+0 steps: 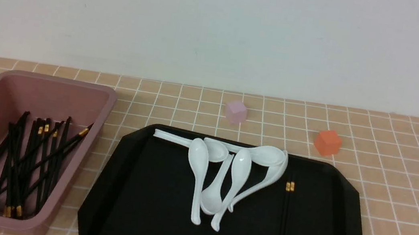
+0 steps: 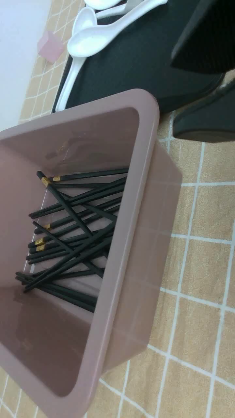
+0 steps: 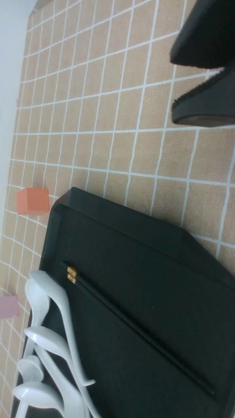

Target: On brown tablecloth take chopsticks from black tray and put them in box.

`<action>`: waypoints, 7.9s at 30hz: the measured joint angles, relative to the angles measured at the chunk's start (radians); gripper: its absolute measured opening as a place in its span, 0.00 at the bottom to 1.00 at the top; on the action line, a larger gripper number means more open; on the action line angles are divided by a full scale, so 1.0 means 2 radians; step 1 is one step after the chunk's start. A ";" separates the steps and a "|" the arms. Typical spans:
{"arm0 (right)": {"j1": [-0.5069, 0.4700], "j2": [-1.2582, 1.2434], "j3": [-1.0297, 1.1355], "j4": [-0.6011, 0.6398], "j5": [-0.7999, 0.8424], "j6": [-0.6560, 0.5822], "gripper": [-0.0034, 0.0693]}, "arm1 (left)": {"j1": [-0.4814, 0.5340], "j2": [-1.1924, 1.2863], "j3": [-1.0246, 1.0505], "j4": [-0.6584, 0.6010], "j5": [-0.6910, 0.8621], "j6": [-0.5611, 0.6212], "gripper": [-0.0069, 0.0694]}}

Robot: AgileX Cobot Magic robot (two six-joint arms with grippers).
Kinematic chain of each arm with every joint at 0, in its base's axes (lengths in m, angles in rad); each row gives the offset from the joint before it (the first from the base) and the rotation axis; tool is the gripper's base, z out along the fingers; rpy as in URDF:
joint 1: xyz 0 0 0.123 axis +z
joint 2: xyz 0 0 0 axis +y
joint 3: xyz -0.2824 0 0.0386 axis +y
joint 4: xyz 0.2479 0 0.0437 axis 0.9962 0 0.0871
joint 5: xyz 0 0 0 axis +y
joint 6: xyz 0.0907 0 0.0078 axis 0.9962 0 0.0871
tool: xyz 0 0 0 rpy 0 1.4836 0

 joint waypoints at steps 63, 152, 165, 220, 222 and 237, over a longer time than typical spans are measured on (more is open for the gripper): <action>0.000 0.000 0.003 0.403 -0.085 0.175 0.38 | 0.000 0.000 0.000 0.000 0.000 0.000 0.40; 0.197 1.074 -0.787 -0.059 0.297 0.359 0.37 | 0.000 0.000 0.000 0.000 0.000 0.000 0.40; 0.197 1.072 -0.790 -0.067 0.320 0.348 0.24 | 0.000 0.000 0.000 0.000 0.000 0.000 0.40; 0.423 1.194 -1.041 0.330 -0.135 0.051 0.56 | 0.000 0.000 0.000 0.000 0.000 0.000 0.40; 0.414 1.186 -1.053 0.312 -0.067 0.051 0.54 | 0.000 0.000 0.000 0.000 0.000 0.000 0.40; 0.352 0.918 -1.096 0.027 0.422 0.051 0.03 | 0.000 0.000 0.000 0.000 0.000 0.000 0.40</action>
